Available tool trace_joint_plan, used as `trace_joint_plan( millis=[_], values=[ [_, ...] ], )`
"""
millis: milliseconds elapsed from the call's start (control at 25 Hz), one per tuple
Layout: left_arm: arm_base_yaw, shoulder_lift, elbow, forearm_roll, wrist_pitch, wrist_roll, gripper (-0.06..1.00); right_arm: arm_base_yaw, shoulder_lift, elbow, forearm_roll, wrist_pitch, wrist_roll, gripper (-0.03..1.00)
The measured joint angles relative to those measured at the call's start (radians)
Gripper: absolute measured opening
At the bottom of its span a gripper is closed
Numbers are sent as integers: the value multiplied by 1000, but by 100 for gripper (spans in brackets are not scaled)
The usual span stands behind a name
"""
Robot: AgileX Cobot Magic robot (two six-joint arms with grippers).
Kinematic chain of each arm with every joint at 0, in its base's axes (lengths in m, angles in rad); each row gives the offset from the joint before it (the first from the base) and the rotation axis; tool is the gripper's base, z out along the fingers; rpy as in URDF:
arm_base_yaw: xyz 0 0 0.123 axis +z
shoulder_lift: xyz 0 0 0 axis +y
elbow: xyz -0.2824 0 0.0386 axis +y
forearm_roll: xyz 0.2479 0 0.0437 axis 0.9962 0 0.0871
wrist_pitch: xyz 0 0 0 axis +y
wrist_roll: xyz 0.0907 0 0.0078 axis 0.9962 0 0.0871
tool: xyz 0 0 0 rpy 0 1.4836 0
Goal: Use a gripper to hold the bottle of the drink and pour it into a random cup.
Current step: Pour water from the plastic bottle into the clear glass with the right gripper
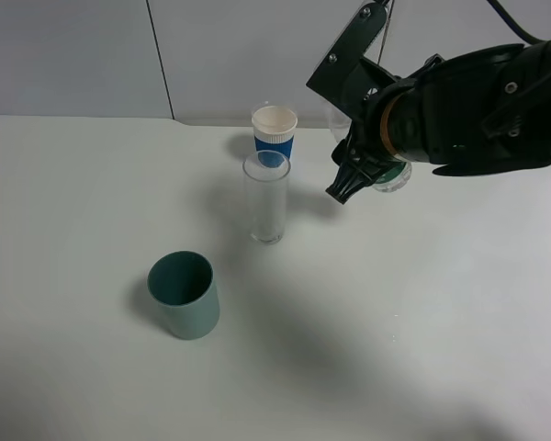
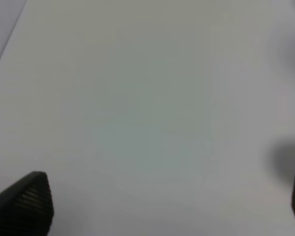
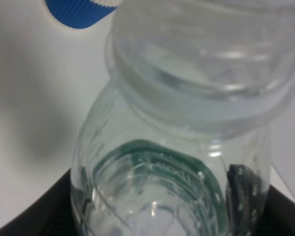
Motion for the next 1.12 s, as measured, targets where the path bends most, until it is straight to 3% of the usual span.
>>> trace_joint_plan(
  millis=[360,600,840,1000,1120],
  values=[
    [0,0,0,0,0,0,98,7,0,-1,-7,11,15,57],
    [0,0,0,0,0,0,98,48,0,-1,-194,59,176,57],
    [0,0,0,0,0,0,98,51,0,-1,-262,73,212,57],
    [0,0,0,0,0,0,98,51,0,-1,-246,85,211,57],
    [0,0,0,0,0,0,98,51,0,-1,-164,86,187,57]
  ],
)
